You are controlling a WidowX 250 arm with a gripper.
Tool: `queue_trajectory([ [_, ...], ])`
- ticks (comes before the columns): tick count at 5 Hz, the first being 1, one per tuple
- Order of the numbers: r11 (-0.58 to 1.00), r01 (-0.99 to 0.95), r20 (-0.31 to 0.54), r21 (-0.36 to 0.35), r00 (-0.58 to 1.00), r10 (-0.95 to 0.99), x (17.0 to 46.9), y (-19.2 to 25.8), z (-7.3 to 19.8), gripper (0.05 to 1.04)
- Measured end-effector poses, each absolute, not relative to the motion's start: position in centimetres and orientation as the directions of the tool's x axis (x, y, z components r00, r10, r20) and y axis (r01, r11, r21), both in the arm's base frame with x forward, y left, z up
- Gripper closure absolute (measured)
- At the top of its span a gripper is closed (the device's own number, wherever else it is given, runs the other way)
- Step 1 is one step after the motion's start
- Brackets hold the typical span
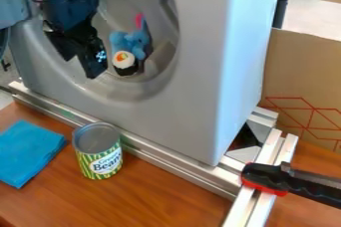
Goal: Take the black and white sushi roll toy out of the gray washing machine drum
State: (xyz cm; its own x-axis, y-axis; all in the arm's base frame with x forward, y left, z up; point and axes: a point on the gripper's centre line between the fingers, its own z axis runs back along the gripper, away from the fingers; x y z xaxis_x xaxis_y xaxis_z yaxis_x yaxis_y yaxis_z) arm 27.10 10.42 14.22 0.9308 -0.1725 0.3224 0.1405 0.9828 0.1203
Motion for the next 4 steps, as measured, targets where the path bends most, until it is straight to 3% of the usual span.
queue_trajectory([
  [2, 0.992, 0.097, 0.366, 0.076, 0.923, -0.118, 29.6, 12.1, 12.8, 0.085],
  [4, 0.987, 0.141, 0.313, 0.078, 0.936, -0.159, 32.8, 11.4, 11.2, 0.085],
])
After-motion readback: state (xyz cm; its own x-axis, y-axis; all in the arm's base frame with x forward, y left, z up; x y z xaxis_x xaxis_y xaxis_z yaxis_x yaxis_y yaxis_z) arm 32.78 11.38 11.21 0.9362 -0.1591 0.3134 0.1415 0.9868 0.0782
